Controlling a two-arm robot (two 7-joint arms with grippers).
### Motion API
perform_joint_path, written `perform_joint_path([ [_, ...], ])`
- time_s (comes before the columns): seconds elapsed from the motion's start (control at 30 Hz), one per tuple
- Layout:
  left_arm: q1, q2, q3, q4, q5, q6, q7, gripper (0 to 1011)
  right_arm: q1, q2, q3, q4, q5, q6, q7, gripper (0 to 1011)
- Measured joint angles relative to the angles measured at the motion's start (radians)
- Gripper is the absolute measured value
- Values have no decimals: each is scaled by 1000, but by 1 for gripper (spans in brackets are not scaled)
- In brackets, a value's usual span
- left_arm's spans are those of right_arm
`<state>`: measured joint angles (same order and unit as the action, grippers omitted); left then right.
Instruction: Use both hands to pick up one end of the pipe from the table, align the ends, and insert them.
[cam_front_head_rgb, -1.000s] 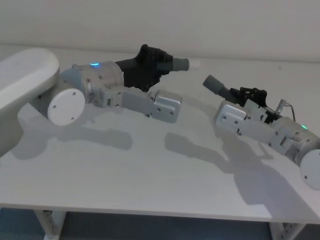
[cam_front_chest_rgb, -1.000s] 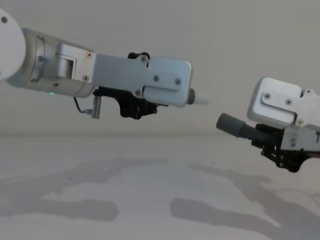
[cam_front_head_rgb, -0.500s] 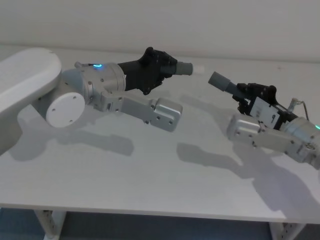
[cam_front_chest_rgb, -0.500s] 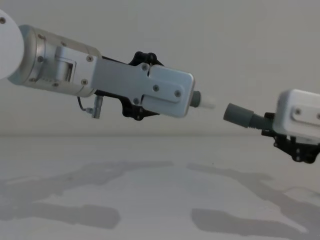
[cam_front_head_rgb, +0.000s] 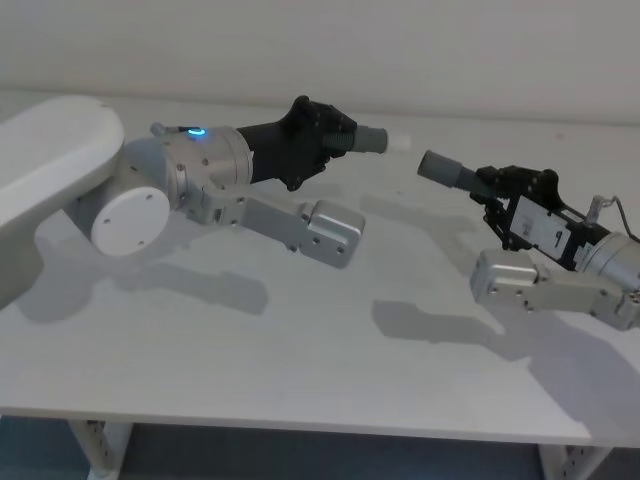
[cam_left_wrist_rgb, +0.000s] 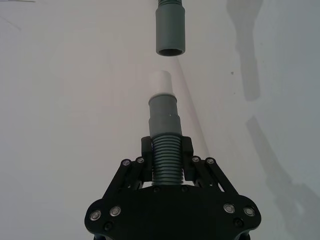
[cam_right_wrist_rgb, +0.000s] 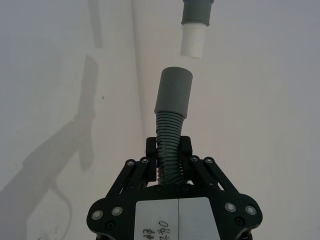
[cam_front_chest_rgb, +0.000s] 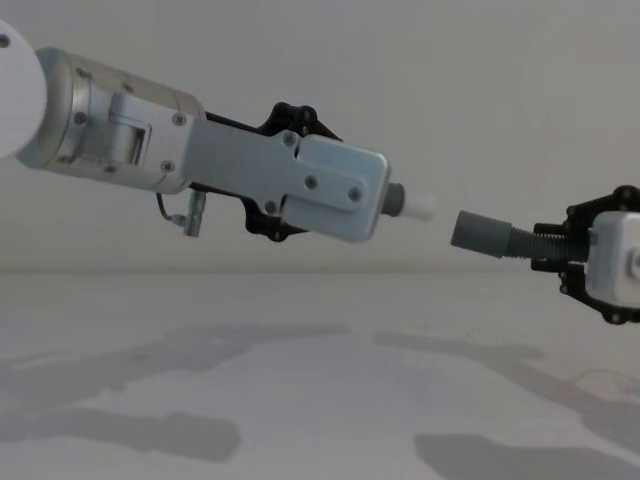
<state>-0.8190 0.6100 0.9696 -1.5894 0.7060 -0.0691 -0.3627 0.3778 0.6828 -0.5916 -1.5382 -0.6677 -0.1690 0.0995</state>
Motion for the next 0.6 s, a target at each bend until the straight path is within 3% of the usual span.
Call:
perform_joint_path([
  [0.6,-2,1,3,-2,5,-4,0,322,27,-26,1,24,-29,-8,19,264],
])
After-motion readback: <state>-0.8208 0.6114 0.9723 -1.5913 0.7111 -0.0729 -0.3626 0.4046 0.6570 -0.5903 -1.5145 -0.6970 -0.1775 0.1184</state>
